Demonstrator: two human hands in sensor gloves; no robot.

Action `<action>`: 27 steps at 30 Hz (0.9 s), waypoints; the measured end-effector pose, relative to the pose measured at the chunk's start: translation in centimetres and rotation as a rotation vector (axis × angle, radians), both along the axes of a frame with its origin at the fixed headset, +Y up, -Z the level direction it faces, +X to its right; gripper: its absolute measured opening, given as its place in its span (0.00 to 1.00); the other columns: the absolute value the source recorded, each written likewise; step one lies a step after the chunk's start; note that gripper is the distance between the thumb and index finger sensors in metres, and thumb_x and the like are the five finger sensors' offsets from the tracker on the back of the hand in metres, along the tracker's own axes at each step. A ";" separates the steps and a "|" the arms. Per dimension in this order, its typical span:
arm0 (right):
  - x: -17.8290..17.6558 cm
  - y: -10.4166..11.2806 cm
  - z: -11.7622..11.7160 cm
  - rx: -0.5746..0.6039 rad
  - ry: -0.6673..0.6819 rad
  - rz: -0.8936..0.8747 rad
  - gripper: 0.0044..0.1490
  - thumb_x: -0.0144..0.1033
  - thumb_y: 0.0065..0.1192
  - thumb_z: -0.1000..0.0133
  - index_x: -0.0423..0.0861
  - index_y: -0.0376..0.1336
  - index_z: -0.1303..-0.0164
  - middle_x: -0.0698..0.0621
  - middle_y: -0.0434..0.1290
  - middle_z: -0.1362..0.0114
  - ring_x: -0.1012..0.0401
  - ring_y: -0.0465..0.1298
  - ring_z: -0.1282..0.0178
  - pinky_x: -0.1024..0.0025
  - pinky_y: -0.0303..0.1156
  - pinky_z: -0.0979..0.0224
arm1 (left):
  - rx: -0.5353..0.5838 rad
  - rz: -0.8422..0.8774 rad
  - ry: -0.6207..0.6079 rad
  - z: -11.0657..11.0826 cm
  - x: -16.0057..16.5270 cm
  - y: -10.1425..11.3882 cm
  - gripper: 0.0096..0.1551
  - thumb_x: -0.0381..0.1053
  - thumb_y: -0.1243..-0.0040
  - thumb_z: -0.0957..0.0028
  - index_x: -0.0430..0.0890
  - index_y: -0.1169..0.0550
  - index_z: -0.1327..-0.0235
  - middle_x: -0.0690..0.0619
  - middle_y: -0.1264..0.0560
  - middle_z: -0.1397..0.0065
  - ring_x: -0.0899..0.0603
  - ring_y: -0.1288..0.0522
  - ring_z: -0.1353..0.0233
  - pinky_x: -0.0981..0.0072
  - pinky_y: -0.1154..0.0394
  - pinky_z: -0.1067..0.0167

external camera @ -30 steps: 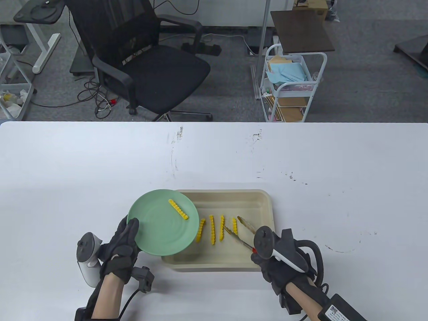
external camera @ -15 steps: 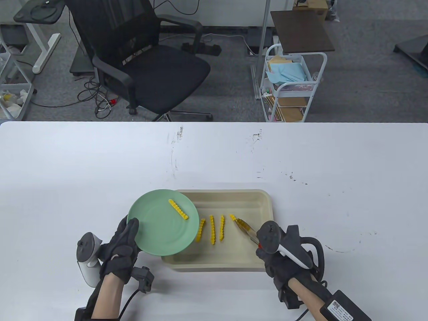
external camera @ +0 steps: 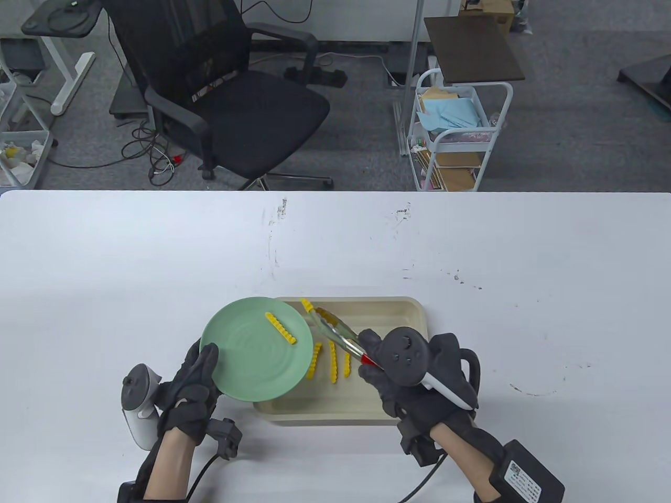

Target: Hold plate and receive fries gripped by tongs from baking tray

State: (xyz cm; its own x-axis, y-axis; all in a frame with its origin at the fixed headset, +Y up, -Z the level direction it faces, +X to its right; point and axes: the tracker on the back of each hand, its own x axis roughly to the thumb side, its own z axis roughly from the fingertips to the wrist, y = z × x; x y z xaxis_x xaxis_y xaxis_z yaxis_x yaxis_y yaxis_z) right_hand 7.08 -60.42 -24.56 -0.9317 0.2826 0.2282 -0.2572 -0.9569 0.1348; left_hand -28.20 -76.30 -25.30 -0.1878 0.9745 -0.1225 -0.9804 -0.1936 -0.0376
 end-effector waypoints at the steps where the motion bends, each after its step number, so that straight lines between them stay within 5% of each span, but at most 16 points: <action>1: -0.7 0.0 0.1 -0.002 0.018 0.010 0.35 0.52 0.61 0.51 0.56 0.59 0.33 0.40 0.80 0.49 0.56 0.84 0.80 0.58 0.83 0.79 | -0.001 0.000 0.000 0.0 0.0 0.0 0.35 0.51 0.63 0.32 0.34 0.54 0.22 0.42 0.33 0.33 0.39 0.21 0.47 0.38 0.29 0.46; 15: -7.1 -1.2 0.5 0.054 0.142 0.222 0.35 0.53 0.61 0.51 0.57 0.59 0.33 0.40 0.80 0.49 0.56 0.84 0.79 0.58 0.83 0.78 | 0.005 0.014 -0.008 -0.1 0.1 0.0 0.35 0.51 0.64 0.31 0.33 0.54 0.22 0.42 0.33 0.33 0.39 0.21 0.47 0.38 0.29 0.46; 27: -5.2 -0.4 0.5 0.064 0.079 0.154 0.45 0.60 0.58 0.53 0.52 0.53 0.28 0.38 0.76 0.44 0.56 0.83 0.74 0.58 0.82 0.74 | 0.005 0.004 -0.001 -0.1 0.0 0.0 0.35 0.51 0.63 0.31 0.33 0.54 0.22 0.41 0.33 0.33 0.39 0.21 0.47 0.38 0.29 0.46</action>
State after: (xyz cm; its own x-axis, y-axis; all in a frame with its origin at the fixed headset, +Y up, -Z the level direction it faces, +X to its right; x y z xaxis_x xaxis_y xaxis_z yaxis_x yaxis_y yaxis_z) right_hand 1.85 -60.79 -24.01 -0.9414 0.1201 0.3151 -0.0978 -0.9915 0.0858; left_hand -28.18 -76.28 -25.36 -0.1916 0.9744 -0.1180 -0.9796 -0.1973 -0.0391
